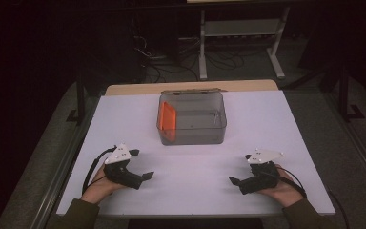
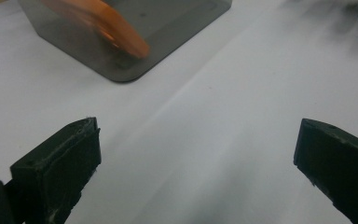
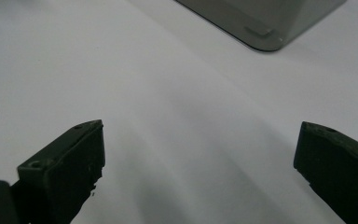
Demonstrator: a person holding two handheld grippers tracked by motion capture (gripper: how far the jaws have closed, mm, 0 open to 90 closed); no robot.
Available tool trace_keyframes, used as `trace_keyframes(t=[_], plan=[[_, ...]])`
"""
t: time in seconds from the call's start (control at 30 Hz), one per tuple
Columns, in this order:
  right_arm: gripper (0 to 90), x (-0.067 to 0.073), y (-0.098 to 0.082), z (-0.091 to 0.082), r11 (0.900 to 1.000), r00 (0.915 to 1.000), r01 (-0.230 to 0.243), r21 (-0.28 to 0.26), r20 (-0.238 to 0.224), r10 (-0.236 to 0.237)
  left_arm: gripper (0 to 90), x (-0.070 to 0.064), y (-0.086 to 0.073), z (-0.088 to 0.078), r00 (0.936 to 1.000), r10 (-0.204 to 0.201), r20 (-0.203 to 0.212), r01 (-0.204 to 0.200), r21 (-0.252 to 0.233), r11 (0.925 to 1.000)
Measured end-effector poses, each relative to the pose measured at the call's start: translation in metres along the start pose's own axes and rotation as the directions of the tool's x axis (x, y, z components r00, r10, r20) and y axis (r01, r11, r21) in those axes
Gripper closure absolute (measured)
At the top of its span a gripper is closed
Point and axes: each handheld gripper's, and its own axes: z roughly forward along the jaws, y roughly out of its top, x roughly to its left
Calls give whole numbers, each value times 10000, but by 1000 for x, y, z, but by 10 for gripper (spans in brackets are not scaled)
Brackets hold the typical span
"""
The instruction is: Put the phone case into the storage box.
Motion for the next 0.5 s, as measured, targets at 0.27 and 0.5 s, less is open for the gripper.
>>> trace_keyframes(t=[0.27, 0.5], plan=[[15, 0, 0, 0, 10000, 10000, 15, 8, 19, -15, 0, -3, -6, 0, 9999, -79, 124, 80, -92, 9999], [15, 0, 0, 0, 10000, 10000, 25, 30, 32, -25, 0, 0, -12, 2, 9996, -245, 165, 243, 132, 9996]])
